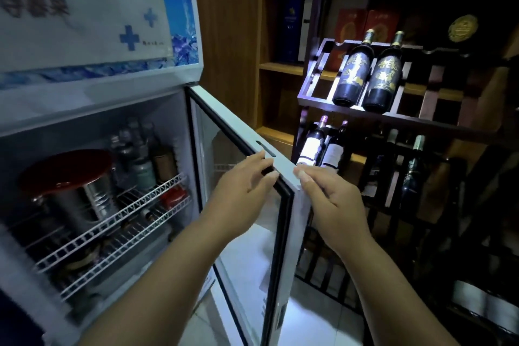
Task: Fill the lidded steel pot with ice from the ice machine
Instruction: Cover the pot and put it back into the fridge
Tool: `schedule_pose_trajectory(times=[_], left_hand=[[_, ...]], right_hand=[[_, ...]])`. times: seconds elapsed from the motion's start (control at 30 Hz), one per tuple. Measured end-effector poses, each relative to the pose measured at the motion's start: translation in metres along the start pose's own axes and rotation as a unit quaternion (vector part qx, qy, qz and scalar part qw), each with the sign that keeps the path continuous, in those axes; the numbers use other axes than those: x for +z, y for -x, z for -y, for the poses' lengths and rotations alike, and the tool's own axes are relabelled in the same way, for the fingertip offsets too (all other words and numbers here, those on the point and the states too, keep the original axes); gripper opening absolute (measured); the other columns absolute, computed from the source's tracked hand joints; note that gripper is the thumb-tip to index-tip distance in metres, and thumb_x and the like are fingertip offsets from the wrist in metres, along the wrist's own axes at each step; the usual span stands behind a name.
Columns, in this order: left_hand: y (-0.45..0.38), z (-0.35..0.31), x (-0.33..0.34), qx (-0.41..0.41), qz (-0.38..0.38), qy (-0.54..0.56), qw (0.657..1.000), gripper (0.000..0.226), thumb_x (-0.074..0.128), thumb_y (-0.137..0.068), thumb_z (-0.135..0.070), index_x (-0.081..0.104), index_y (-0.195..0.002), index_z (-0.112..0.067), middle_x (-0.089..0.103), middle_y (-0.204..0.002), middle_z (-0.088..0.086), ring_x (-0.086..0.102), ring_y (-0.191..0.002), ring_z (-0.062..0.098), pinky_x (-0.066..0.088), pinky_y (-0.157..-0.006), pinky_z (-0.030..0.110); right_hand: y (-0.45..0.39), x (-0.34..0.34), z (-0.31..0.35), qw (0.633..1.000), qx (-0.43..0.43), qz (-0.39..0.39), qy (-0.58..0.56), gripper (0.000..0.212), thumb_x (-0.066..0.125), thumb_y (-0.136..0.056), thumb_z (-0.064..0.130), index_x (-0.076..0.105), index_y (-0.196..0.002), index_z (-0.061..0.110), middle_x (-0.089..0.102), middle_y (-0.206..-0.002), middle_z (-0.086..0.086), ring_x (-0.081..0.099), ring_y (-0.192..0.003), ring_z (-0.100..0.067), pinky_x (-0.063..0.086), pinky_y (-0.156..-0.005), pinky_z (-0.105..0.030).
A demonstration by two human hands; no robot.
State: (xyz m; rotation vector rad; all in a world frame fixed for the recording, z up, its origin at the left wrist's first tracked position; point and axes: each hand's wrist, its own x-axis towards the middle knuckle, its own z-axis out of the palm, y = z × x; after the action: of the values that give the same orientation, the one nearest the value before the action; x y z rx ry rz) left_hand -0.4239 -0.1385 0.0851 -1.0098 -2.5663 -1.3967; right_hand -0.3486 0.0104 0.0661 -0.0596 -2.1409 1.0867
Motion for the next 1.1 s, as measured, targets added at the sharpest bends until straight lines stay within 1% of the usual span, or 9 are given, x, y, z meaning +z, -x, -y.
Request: schedule_pose_trajectory(times=[0.07, 0.2, 0.37, 0.43, 0.53, 0.67, 0.8, 0.93, 1.1], left_hand=[[0.023, 0.001, -0.013, -0.006, -0.019, -0.002, 1.0, 0.04, 0.046, -0.095, -0.039, 0.049, -0.134, -0.031, 0.037, -0.146, -0.017, 0.034, -0.132, 0.0, 0.029, -0.108, 0.025], [0.061, 0.008, -0.036, -0.016, -0.077, 0.007, 0.997, 0.037, 0.051, -0.093, -0.036, 0.054, -0.129, -0.031, 0.044, -0.137, -0.022, 0.037, -0.12, -0.011, 0.028, -0.093, 0.007], [0.1, 0.02, -0.067, -0.05, -0.159, -0.004, 0.986, 0.037, 0.054, -0.09, -0.036, 0.057, -0.126, -0.028, 0.05, -0.133, -0.018, 0.045, -0.123, -0.002, 0.037, -0.107, 0.031], [0.112, 0.025, -0.078, -0.067, -0.195, -0.009, 0.978, 0.038, 0.057, -0.089, -0.034, 0.058, -0.126, -0.025, 0.052, -0.132, -0.016, 0.048, -0.121, 0.0, 0.041, -0.105, 0.033], [0.123, 0.035, -0.094, -0.093, -0.243, -0.018, 0.965, 0.042, 0.06, -0.086, -0.034, 0.058, -0.126, -0.023, 0.055, -0.13, -0.012, 0.051, -0.118, 0.003, 0.044, -0.102, 0.035], [0.131, 0.05, -0.113, -0.14, -0.298, -0.027, 0.944, 0.045, 0.064, -0.082, -0.038, 0.058, -0.124, -0.026, 0.058, -0.124, -0.012, 0.054, -0.111, 0.003, 0.048, -0.096, 0.033], [0.13, 0.065, -0.13, -0.163, -0.359, -0.049, 0.918, 0.046, 0.068, -0.079, -0.036, 0.06, -0.122, -0.023, 0.058, -0.118, -0.014, 0.055, -0.109, 0.005, 0.048, -0.096, 0.034], [0.129, 0.081, -0.146, -0.176, -0.395, -0.101, 0.896, 0.043, 0.065, -0.082, -0.032, 0.06, -0.123, -0.022, 0.059, -0.106, -0.012, 0.054, -0.098, 0.002, 0.047, -0.09, 0.02], [0.127, 0.103, -0.163, -0.202, -0.448, -0.139, 0.86, 0.039, 0.062, -0.084, -0.032, 0.058, -0.123, -0.026, 0.054, -0.112, -0.022, 0.053, -0.102, -0.006, 0.043, -0.091, 0.012]], right_hand=[[0.01, 0.012, 0.01, 0.999, -0.007, 0.029, -0.026, 0.028, 0.051, -0.093, 0.029, 0.068, -0.113, 0.023, 0.066, -0.109, 0.016, 0.058, -0.107, 0.007, 0.044, -0.091, -0.011], [0.021, 0.037, 0.029, 0.992, -0.02, 0.102, -0.073, 0.025, 0.054, -0.096, 0.022, 0.067, -0.117, 0.021, 0.065, -0.118, 0.014, 0.055, -0.112, 0.007, 0.042, -0.094, -0.01], [0.026, 0.075, 0.049, 0.98, -0.042, 0.17, -0.092, 0.033, 0.05, -0.094, 0.033, 0.064, -0.122, 0.023, 0.064, -0.124, 0.011, 0.055, -0.116, 0.002, 0.047, -0.098, -0.023], [0.026, 0.09, 0.056, 0.973, -0.059, 0.198, -0.099, 0.032, 0.049, -0.096, 0.03, 0.062, -0.125, 0.025, 0.062, -0.127, 0.011, 0.054, -0.119, 0.0, 0.047, -0.1, -0.029], [0.022, 0.112, 0.068, 0.961, -0.092, 0.247, -0.089, 0.033, 0.048, -0.097, 0.029, 0.059, -0.128, 0.025, 0.057, -0.133, 0.013, 0.049, -0.124, -0.001, 0.044, -0.104, -0.029], [0.015, 0.143, 0.079, 0.943, -0.15, 0.295, -0.041, 0.044, 0.04, -0.095, 0.042, 0.052, -0.135, 0.029, 0.048, -0.141, 0.016, 0.041, -0.131, 0.0, 0.037, -0.109, -0.026], [0.0, 0.177, 0.082, 0.922, -0.202, 0.329, -0.018, 0.048, 0.035, -0.095, 0.041, 0.042, -0.142, 0.03, 0.038, -0.148, 0.017, 0.029, -0.137, 0.001, 0.024, -0.112, -0.021], [-0.02, 0.215, 0.083, 0.907, -0.239, 0.347, -0.017, 0.045, 0.041, -0.1, 0.032, 0.036, -0.145, 0.029, 0.03, -0.152, 0.016, 0.018, -0.143, -0.003, 0.015, -0.114, -0.023], [-0.043, 0.257, 0.087, 0.879, -0.327, 0.345, -0.045, 0.045, 0.038, -0.101, 0.032, 0.033, -0.145, 0.029, 0.019, -0.144, 0.028, -0.001, -0.138, 0.011, -0.001, -0.109, -0.01]])
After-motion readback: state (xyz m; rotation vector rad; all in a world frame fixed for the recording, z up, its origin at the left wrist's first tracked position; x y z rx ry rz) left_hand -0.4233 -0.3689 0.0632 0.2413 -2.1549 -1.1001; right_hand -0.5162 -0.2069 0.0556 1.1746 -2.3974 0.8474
